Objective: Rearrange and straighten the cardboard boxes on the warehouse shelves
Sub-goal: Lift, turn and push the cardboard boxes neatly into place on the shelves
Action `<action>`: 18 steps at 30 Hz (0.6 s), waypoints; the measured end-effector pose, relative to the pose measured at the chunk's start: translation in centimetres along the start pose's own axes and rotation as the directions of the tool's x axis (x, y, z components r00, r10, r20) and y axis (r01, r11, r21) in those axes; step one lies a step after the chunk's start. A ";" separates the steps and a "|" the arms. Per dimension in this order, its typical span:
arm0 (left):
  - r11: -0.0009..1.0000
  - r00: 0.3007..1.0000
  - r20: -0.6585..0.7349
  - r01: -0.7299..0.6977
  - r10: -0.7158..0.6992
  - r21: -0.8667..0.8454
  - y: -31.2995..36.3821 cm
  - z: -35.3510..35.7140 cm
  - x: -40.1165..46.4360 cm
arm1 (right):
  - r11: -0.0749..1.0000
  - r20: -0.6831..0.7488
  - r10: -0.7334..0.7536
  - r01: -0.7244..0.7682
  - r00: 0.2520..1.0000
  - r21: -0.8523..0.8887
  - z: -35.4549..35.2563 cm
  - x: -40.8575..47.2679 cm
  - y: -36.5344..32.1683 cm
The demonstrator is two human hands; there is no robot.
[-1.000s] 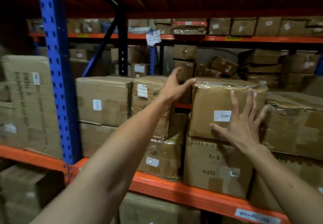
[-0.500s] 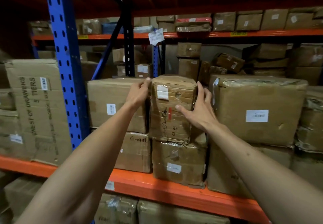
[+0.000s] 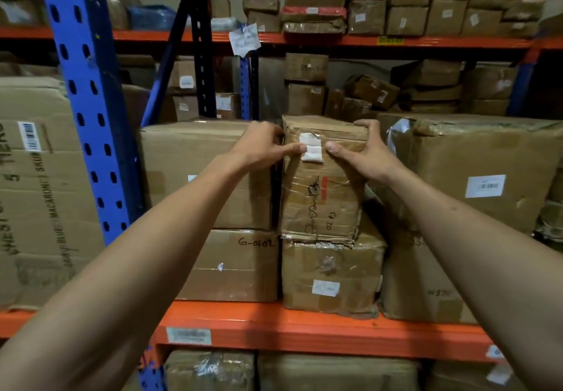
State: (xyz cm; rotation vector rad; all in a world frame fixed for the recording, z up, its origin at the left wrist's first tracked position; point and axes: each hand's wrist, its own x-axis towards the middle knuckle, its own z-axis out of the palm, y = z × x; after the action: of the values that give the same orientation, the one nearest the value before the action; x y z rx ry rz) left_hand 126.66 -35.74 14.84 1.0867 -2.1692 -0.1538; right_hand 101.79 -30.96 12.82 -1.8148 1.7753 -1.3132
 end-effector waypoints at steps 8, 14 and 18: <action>0.703 0.839 0.460 0.512 -0.289 -0.493 1.3 4.8 -3.8 | 0.976 -0.003 -0.071 0.069 0.997 -0.207 -1.4 0.3 -2.3; 0.339 0.746 0.533 0.660 -0.400 -0.670 -1.5 7.6 -4.6 | 0.933 0.070 -0.121 0.138 0.990 -0.332 -1.2 1.1 -3.8; 0.312 0.671 0.514 0.721 -0.535 -0.618 -0.8 8.8 -4.5 | 0.950 -0.056 -0.157 0.136 0.986 -0.283 -1.0 1.5 -2.6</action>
State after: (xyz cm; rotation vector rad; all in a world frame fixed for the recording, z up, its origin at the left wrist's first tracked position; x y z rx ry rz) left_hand 123.42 -34.57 5.52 1.3088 -1.3441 -1.5392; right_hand 102.47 -31.44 15.89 -2.1073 1.9854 -1.2535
